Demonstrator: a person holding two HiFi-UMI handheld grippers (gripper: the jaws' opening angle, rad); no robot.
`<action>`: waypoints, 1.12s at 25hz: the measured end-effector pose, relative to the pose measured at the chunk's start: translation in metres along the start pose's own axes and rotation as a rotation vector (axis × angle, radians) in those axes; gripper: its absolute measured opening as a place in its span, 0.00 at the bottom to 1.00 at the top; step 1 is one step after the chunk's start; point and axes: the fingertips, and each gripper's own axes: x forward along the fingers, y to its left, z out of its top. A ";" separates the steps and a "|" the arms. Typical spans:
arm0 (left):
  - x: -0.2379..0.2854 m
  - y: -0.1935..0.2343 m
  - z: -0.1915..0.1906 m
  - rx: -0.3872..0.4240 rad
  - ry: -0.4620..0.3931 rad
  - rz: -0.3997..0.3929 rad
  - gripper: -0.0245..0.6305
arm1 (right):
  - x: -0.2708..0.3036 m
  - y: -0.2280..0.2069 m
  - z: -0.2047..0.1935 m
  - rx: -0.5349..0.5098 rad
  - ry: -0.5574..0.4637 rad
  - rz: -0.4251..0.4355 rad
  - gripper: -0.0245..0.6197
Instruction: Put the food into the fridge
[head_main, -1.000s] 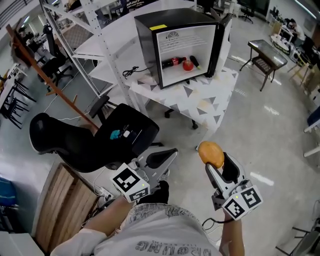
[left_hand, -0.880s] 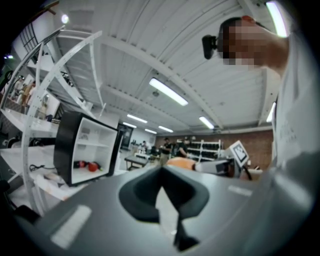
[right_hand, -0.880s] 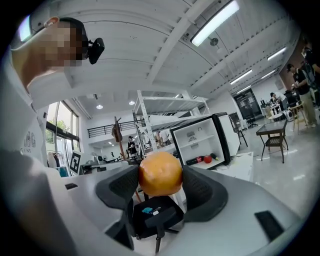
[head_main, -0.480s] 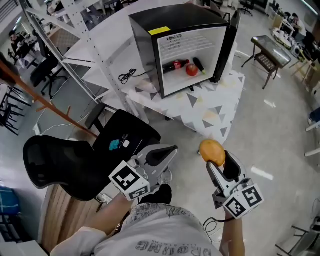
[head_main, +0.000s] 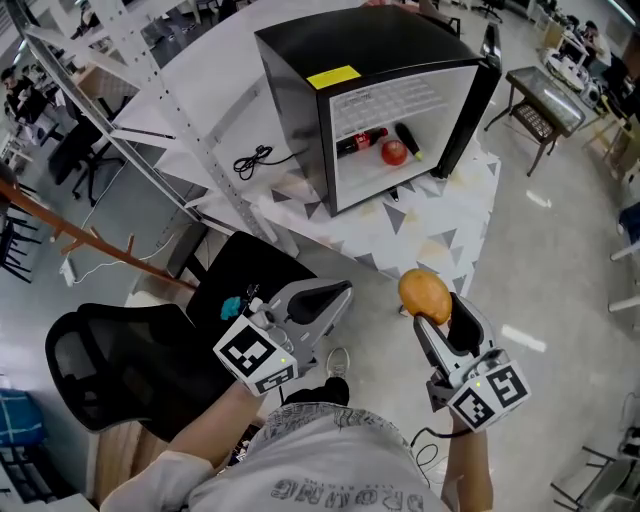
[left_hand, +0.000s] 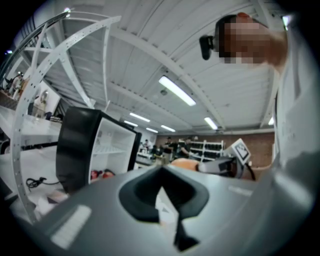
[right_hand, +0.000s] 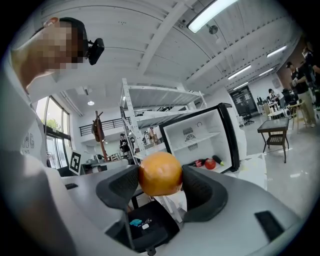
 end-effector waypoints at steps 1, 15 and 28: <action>0.000 0.006 0.001 -0.001 0.000 -0.002 0.05 | 0.006 -0.001 0.002 -0.001 0.001 -0.003 0.46; -0.012 0.055 0.010 0.014 -0.010 0.015 0.05 | 0.058 -0.001 0.017 -0.020 0.002 -0.012 0.46; -0.001 0.080 0.017 0.034 0.002 0.081 0.05 | 0.092 -0.030 0.028 -0.007 -0.003 0.027 0.46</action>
